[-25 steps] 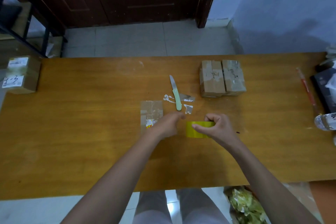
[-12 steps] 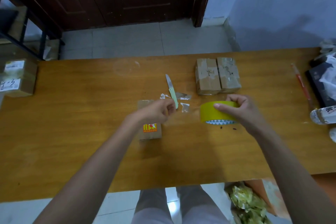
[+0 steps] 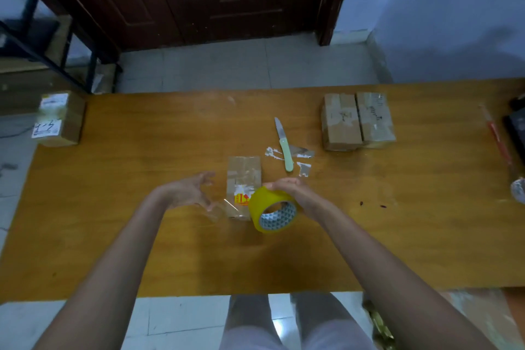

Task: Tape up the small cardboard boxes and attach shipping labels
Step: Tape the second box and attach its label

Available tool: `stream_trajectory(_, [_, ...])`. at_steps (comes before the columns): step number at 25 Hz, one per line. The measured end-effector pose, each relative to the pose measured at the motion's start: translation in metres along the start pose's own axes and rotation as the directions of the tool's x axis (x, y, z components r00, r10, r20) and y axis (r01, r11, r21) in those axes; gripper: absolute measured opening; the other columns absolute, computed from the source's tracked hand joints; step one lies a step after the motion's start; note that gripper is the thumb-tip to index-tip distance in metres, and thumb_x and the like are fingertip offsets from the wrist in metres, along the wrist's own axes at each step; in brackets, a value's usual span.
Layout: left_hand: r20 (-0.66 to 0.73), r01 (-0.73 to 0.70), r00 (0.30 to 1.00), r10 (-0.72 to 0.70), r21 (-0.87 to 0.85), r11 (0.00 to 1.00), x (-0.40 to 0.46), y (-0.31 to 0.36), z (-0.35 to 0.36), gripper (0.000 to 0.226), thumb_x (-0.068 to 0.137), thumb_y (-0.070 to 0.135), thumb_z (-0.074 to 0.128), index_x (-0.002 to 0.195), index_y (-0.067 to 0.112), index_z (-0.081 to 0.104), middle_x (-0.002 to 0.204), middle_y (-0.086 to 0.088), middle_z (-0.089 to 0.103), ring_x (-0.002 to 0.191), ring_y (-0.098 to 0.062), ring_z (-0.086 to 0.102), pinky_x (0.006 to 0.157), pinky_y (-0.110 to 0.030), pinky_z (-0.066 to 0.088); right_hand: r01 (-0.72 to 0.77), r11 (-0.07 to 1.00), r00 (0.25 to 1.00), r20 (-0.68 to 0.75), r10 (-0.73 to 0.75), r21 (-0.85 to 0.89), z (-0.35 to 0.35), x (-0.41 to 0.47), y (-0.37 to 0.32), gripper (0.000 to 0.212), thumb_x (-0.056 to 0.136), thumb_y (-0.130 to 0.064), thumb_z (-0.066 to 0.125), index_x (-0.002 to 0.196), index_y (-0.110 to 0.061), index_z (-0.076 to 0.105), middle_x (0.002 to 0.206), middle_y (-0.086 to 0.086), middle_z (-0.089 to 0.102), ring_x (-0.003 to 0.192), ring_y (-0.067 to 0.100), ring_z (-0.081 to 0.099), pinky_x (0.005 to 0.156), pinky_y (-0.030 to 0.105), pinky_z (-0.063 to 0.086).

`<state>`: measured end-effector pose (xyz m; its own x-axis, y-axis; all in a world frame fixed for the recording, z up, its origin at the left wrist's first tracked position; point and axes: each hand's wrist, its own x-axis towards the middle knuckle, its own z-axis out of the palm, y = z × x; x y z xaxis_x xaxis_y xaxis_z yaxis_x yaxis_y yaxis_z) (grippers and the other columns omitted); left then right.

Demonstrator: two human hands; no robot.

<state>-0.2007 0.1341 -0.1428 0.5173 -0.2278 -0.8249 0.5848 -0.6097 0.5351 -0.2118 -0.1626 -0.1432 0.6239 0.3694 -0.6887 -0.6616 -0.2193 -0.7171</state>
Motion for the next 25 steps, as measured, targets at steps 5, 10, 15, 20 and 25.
stream_trajectory(5, [0.077,0.002,0.997,0.013,-0.187,0.982,0.000,0.002,0.041,0.075,0.082,-0.012,0.066,0.146,0.019,0.042,0.148,-0.009,0.046,0.084,-0.007,0.057,0.090,-0.031,0.047,-0.005,1.000,1.000,0.021,0.005,-0.003,-0.011,-0.019,0.007,0.027,0.061,-0.051,0.076,0.070,-0.027,0.071,0.076,-0.011,0.070,0.078,0.013,0.060,0.073,0.025,0.046])
stream_trajectory(10, [0.263,-0.108,0.949,0.173,-0.245,0.963,0.008,0.063,0.112,0.080,0.080,-0.013,0.061,0.149,0.016,0.032,0.151,0.001,0.036,0.064,-0.004,0.053,0.071,-0.021,0.051,0.003,0.997,0.998,-0.057,0.001,0.072,-0.094,-0.073,0.037,0.029,0.057,-0.053,0.080,0.059,-0.028,0.065,0.124,0.021,0.062,0.102,0.035,0.062,0.086,0.038,0.045])
stream_trajectory(15, [0.310,-0.116,0.933,0.182,-0.220,0.969,0.030,0.112,0.176,0.080,0.086,-0.019,0.055,0.152,0.014,0.024,0.157,-0.001,0.027,0.071,-0.005,0.064,0.077,-0.025,0.053,0.000,0.993,0.984,-0.178,0.021,0.120,-0.160,-0.098,0.062,0.041,0.066,-0.037,0.079,0.092,-0.008,0.067,0.112,0.020,0.064,0.082,0.021,0.060,0.066,0.028,0.046])
stream_trajectory(20, [0.289,-0.087,0.948,0.135,-0.173,0.981,0.032,0.112,0.188,0.083,0.085,-0.015,0.058,0.152,0.018,0.023,0.160,0.000,0.021,0.081,-0.006,0.068,0.077,-0.024,0.053,-0.019,0.996,0.992,-0.124,0.030,0.089,-0.167,-0.098,0.068,0.016,0.083,-0.025,0.071,0.076,-0.018,0.060,0.119,0.025,0.063,0.082,0.021,0.059,0.072,0.029,0.045])
stream_trajectory(25, [0.272,-0.082,0.956,0.114,-0.124,0.989,0.029,0.111,0.180,0.085,0.084,-0.015,0.060,0.153,0.019,0.025,0.158,0.003,0.025,0.108,-0.031,0.058,0.088,-0.031,0.051,-0.050,0.995,0.991,-0.121,0.060,0.087,-0.160,-0.093,0.076,0.035,0.071,-0.039,0.080,0.082,-0.020,0.053,0.125,0.020,0.059,0.097,0.027,0.056,0.083,0.035,0.044])
